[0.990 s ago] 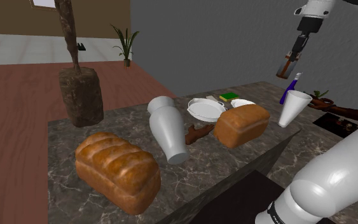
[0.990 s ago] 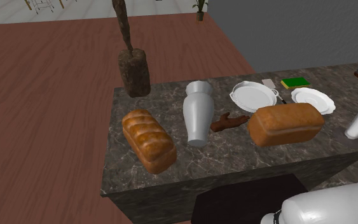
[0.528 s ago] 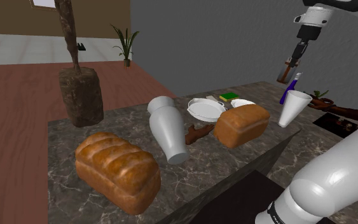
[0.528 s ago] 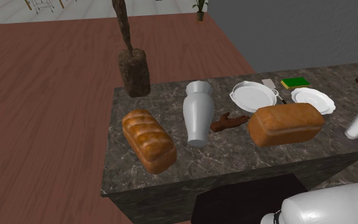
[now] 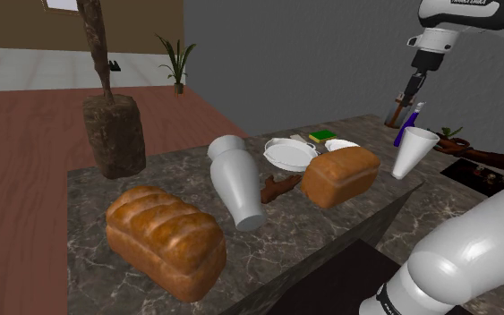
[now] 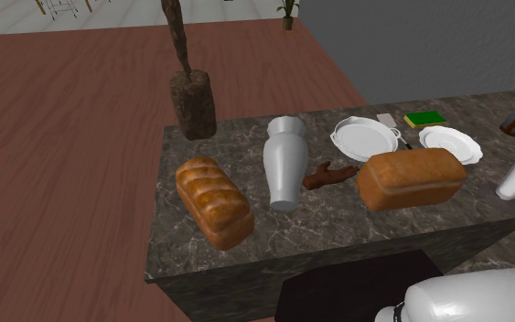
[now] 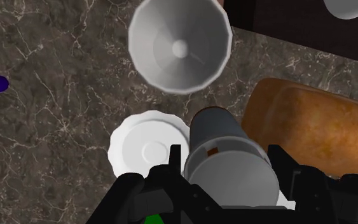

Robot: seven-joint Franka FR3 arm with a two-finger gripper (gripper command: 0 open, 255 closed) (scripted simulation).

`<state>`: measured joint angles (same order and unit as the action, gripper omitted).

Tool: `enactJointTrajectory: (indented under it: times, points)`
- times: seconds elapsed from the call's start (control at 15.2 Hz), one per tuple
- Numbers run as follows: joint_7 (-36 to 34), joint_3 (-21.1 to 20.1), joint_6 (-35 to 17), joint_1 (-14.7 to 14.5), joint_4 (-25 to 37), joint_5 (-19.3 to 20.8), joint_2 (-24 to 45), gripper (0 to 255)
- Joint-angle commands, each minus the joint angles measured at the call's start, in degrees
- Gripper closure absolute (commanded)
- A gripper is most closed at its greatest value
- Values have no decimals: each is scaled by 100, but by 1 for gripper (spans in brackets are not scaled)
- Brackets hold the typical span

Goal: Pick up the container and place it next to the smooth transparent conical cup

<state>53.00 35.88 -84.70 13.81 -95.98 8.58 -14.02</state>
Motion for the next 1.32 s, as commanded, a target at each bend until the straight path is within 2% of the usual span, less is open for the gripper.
enactJointTrajectory:
  times: [0.0, 1.25]
  points:
    - [-41, -18, -175, 8, -237, 37, -75, 255]
    - [-207, 30, -1630, 102, -1957, 238, -375, 255]
